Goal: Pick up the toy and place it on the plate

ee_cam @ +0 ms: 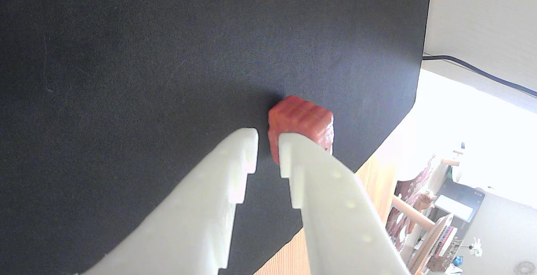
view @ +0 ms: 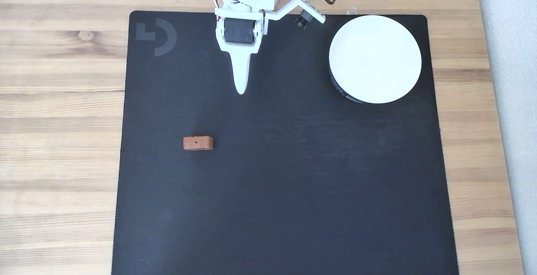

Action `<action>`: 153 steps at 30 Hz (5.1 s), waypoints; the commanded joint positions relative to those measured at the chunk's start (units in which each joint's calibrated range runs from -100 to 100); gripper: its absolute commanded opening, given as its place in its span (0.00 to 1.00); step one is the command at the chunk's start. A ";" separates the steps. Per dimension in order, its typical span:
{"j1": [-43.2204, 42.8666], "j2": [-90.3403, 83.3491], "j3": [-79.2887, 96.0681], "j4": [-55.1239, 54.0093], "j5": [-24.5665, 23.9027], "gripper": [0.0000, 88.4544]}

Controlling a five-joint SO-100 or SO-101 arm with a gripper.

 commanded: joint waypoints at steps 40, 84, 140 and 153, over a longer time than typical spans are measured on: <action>0.19 -0.58 0.78 0.03 0.07 0.03; 0.19 -0.58 0.78 0.03 0.02 0.03; 10.47 37.43 -39.87 -0.82 -0.19 0.03; 17.58 71.86 -70.70 0.45 -0.24 0.03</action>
